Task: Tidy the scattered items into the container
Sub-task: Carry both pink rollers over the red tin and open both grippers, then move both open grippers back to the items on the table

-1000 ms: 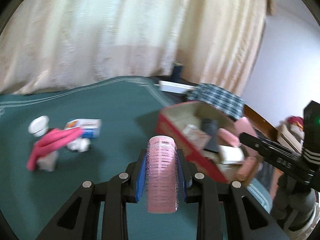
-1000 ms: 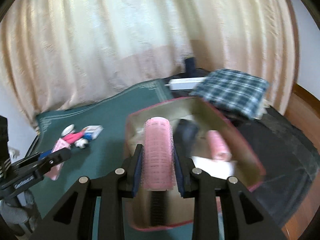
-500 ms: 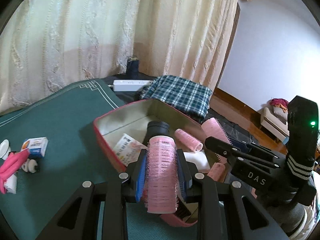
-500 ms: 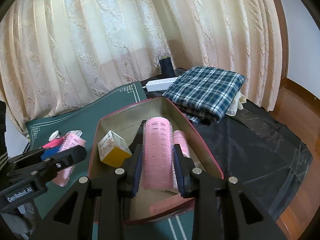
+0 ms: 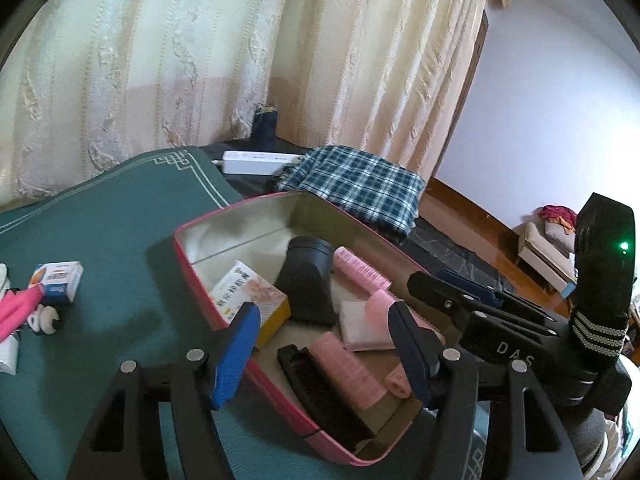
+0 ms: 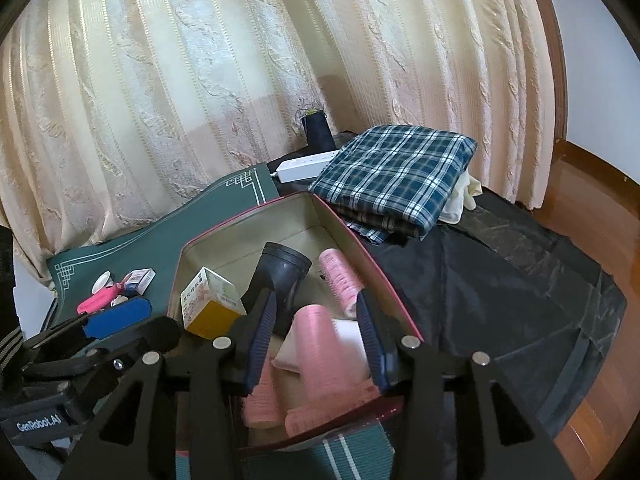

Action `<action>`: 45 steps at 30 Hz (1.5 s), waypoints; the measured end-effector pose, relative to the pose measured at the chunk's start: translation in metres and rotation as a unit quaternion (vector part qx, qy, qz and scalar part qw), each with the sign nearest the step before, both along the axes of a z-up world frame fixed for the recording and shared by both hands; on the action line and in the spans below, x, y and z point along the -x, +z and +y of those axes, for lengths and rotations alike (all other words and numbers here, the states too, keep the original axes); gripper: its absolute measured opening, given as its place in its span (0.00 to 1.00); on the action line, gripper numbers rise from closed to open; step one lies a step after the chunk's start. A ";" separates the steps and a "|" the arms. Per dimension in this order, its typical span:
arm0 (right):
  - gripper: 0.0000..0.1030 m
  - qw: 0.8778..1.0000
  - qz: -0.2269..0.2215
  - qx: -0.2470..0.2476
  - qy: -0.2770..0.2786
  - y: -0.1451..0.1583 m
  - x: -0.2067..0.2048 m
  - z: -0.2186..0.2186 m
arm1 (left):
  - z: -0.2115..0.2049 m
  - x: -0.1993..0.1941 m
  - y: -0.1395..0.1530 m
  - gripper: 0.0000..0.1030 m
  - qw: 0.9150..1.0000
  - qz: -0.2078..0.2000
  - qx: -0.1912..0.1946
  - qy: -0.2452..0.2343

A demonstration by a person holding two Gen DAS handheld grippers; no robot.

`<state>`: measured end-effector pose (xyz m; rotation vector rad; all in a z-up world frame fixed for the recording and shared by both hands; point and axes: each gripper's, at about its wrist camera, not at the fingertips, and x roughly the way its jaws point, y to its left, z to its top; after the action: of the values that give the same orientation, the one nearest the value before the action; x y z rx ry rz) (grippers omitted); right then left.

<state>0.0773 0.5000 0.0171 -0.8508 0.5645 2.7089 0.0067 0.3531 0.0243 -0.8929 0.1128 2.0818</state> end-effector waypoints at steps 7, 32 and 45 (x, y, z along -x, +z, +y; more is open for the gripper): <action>0.44 1.000 0.009 -0.006 0.004 0.008 0.002 -0.010 | -0.018 0.007 0.002 0.66 1.000 0.005 0.001 0.025; 0.47 0.987 0.020 -0.032 0.153 0.024 0.062 -0.157 | -0.193 0.073 -0.020 0.66 0.978 -0.005 0.003 0.208; 0.48 0.971 -0.049 0.032 0.233 -0.009 0.121 -0.223 | -0.295 0.115 -0.043 0.66 0.956 -0.034 -0.003 0.290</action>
<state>-0.0442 0.2772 0.0081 -1.2651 0.4808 3.0490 -0.1085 0.0579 -0.0184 -1.0855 -0.2188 2.5813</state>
